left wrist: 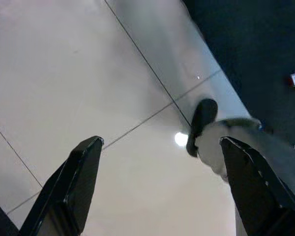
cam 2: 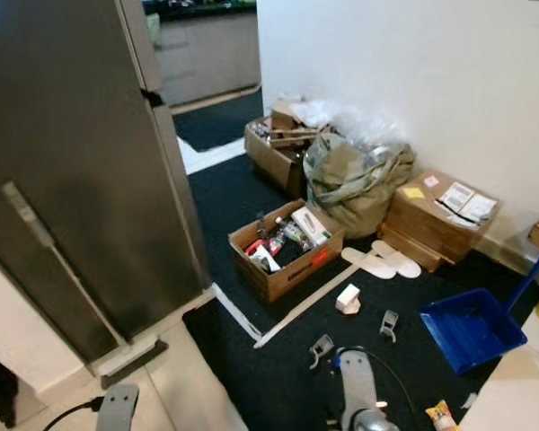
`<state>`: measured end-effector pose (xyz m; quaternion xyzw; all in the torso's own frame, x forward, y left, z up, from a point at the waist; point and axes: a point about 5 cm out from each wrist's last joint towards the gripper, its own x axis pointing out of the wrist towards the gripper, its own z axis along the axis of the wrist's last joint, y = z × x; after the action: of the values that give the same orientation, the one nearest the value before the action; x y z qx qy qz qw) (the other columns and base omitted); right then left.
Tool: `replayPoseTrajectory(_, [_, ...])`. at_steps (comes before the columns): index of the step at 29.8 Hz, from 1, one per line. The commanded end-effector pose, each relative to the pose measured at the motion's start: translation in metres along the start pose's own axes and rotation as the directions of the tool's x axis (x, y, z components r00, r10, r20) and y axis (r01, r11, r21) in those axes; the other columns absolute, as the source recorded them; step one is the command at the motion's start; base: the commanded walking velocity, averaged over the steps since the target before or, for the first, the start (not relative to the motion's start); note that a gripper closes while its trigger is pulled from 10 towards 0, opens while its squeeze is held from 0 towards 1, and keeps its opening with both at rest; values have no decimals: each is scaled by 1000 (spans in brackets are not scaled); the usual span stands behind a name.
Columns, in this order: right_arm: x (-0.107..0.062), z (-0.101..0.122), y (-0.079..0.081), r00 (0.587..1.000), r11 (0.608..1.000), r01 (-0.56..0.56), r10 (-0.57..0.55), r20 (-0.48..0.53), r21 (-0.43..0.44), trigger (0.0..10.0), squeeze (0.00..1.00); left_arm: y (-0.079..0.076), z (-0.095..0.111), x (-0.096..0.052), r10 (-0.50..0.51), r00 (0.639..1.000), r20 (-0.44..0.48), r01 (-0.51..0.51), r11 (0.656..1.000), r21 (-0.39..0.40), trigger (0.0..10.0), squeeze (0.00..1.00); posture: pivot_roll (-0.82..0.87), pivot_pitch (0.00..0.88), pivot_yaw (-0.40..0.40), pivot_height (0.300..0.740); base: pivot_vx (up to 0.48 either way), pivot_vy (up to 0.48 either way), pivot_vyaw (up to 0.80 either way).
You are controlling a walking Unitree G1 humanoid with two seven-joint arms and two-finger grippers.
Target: Sweep floor
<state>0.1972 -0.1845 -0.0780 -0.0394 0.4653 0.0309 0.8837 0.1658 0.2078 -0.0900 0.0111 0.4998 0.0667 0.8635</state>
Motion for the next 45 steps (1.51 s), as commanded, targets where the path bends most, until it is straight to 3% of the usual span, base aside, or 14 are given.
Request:
replayPoseTrajectory(1, [0,-1,0,1000,999,-16,16,-8,-28,10000,0,3,2,0,4,1000,6,-4,1000,13,10000,0,34,0,11,740,0,0,800])
replayPoseTrajectory(16, [0,6,4,998,998,-59,60,34,-23,10000,0,7,3,0,7,1000,19,-7,999,40,10000,0,20,0,31,740,0,0,800])
replayPoseTrajectory(31, [-1,-5,4,998,998,-62,62,9,-4,10000,0,10,-2,-1,6,1000,16,-7,997,79,10000,0,26,0,46,740,0,0,800])
replayPoseTrajectory(45, [1,2,11,997,997,-77,77,25,-15,10000,0,11,-2,-1,2,1000,20,-4,995,96,10000,0,33,0,49,740,0,0,800])
